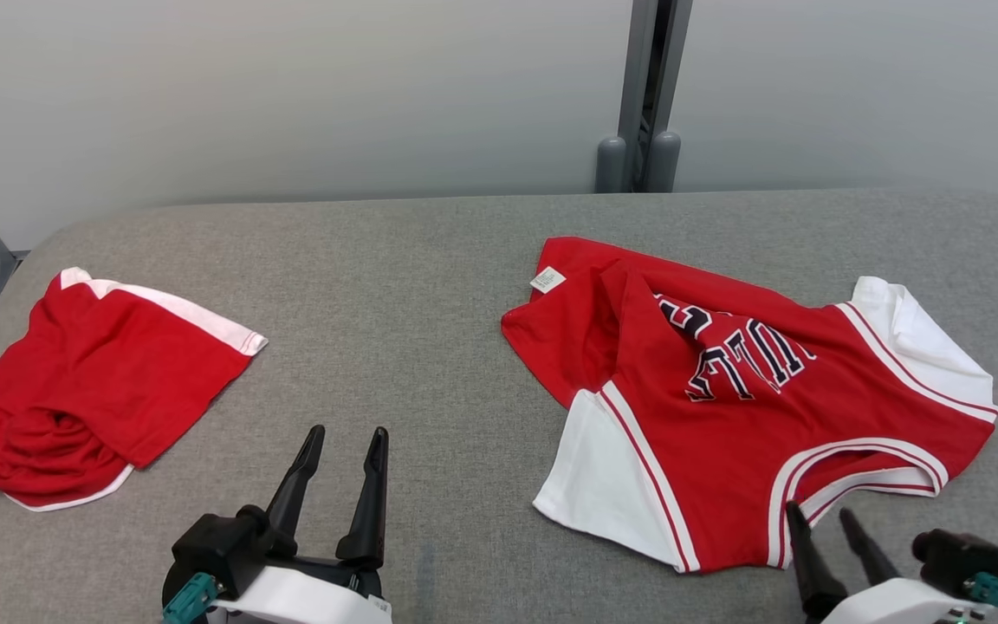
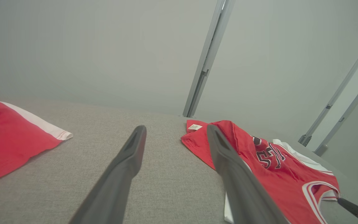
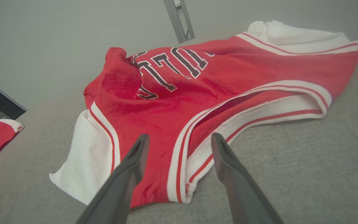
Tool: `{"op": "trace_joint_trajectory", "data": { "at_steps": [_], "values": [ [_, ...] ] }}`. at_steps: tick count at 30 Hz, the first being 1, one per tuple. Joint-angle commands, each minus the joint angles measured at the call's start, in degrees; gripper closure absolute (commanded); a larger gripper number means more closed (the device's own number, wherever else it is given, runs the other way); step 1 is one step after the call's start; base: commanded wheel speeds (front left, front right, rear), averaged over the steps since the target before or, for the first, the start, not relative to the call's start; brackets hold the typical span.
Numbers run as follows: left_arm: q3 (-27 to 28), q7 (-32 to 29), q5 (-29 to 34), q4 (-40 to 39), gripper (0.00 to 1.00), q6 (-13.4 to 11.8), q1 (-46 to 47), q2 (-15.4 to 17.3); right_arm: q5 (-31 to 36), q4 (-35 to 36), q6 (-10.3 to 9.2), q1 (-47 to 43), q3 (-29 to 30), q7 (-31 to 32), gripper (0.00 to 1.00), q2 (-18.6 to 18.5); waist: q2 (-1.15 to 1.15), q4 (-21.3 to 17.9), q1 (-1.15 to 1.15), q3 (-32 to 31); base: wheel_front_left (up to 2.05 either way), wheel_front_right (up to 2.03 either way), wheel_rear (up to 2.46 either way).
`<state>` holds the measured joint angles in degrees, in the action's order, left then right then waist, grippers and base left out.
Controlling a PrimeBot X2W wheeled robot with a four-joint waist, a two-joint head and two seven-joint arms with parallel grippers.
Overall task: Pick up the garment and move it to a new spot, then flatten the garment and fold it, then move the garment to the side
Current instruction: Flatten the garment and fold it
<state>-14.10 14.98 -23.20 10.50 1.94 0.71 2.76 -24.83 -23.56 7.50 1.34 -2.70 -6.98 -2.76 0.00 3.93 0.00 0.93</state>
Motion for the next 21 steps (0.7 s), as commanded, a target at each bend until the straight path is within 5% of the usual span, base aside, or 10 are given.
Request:
{"op": "trace_joint_trajectory", "data": {
  "at_steps": [1,14,15,16,17,21],
  "values": [
    [0.0,0.2,0.1,0.1,0.0,-0.2,0.8,0.2,-1.0,-0.8,-0.02,-0.2,-0.5,0.6,0.0,-0.3,0.0,0.2,0.0,0.0,0.0,0.0,0.0],
    [-0.5,0.2,0.3,0.2,0.0,0.1,1.6,0.2,-8.0,-14.1,-0.02,5.4,-5.9,1.0,0.0,-0.3,0.0,2.2,0.0,1.4,0.0,0.0,0.0],
    [-0.5,0.2,0.3,0.2,0.0,0.0,1.7,0.3,-8.5,-14.9,-0.02,6.0,-6.8,0.9,0.2,-0.2,0.0,2.3,0.0,1.5,0.0,0.0,0.0],
    [-0.4,0.2,0.3,0.3,0.0,0.0,1.8,0.2,-8.3,-15.3,-0.02,6.7,-7.8,0.4,0.87,-0.2,0.0,2.4,0.0,1.7,0.0,0.0,0.0],
    [-0.4,0.2,0.3,0.3,0.0,0.0,1.9,0.2,-8.4,-15.7,-0.02,7.1,-8.5,-0.1,1.0,-0.1,0.0,2.5,0.0,1.7,0.0,0.0,0.0],
    [0.3,0.2,0.4,0.2,0.0,-0.2,1.4,0.2,-7.5,-16.7,-0.02,8.9,-8.9,-2.4,1.0,-0.4,0.0,2.0,0.0,1.9,0.0,0.0,0.0]
  ]
}}
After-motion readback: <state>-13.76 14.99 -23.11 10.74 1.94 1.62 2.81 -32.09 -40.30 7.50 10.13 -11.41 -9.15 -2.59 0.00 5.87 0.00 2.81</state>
